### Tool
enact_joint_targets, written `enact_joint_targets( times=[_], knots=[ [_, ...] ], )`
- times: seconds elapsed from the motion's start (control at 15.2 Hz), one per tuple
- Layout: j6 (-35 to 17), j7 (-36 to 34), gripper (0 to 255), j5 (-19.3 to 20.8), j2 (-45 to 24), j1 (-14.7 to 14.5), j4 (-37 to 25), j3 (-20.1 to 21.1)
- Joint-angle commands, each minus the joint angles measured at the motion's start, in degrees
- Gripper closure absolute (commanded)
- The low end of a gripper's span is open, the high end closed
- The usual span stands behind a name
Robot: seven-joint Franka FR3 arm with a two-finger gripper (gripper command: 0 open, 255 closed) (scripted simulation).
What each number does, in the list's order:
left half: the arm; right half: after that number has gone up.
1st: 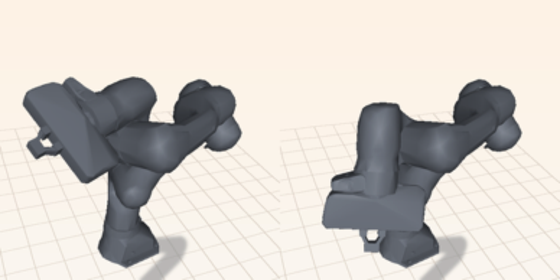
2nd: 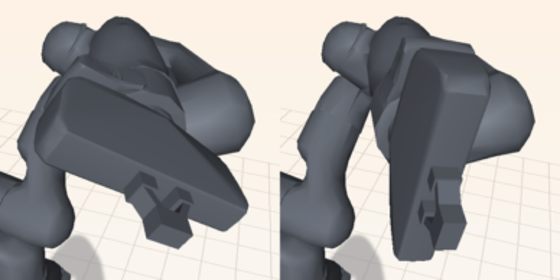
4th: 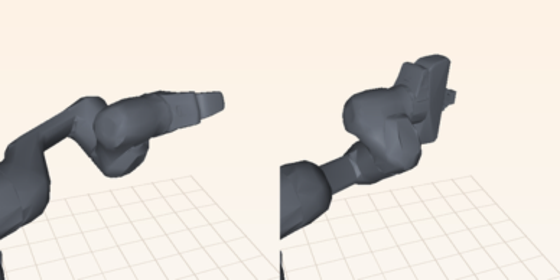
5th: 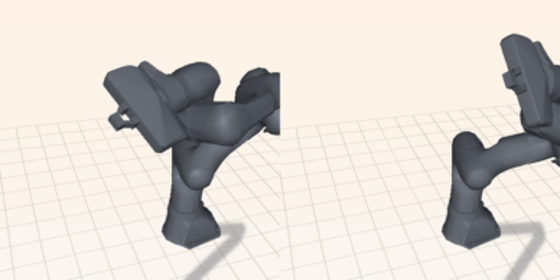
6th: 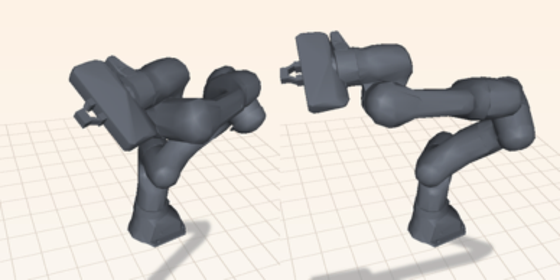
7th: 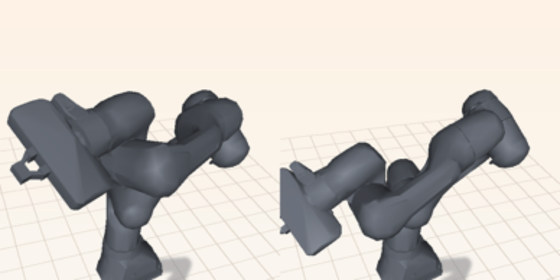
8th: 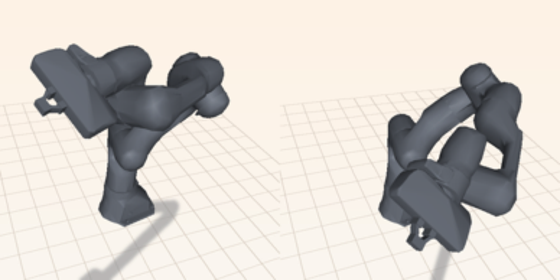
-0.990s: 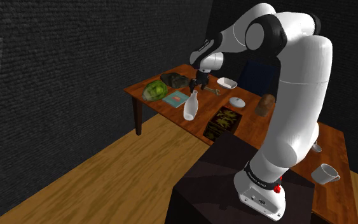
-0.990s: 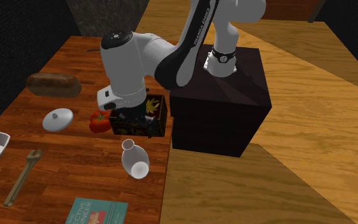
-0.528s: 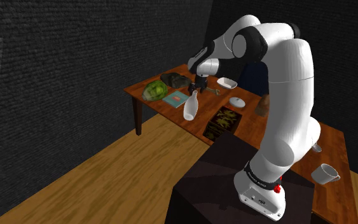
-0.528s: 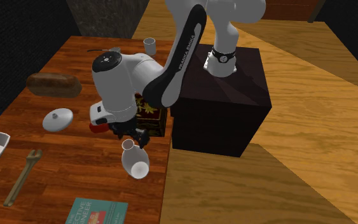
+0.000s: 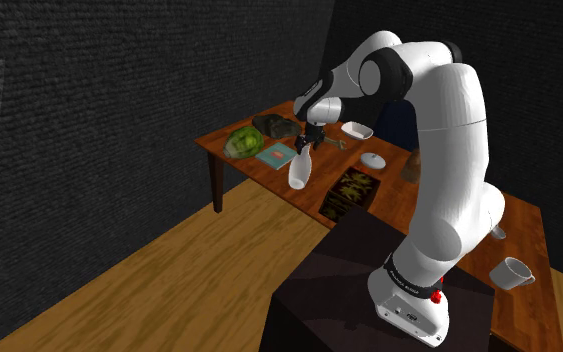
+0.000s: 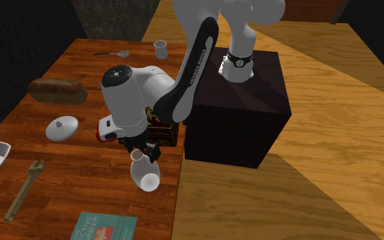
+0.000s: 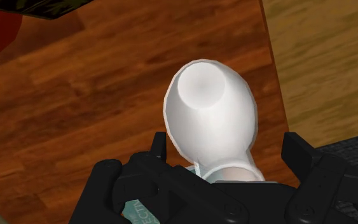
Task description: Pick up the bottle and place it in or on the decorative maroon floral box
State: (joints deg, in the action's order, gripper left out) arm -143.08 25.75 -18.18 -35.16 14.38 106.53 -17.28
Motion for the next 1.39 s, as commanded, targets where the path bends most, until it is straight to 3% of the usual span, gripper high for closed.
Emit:
enact_joint_targets(
  times=[0.0, 0.2, 0.26, 0.86, 1.32],
  knots=[
    [0.0, 0.0, 0, 0.0, 0.0, 0.0, 0.0, 0.0],
    [0.0, 0.0, 0, 0.0, 0.0, 0.0, 0.0, 0.0],
    [0.0, 0.0, 255, 0.0, 0.0, 0.0, 0.0, 0.0],
    [0.0, 0.0, 255, 0.0, 0.0, 0.0, 0.0, 0.0],
    [3.5, -1.2, 255, 1.7, 3.8, -1.0, 0.2, -1.4]
  ],
)
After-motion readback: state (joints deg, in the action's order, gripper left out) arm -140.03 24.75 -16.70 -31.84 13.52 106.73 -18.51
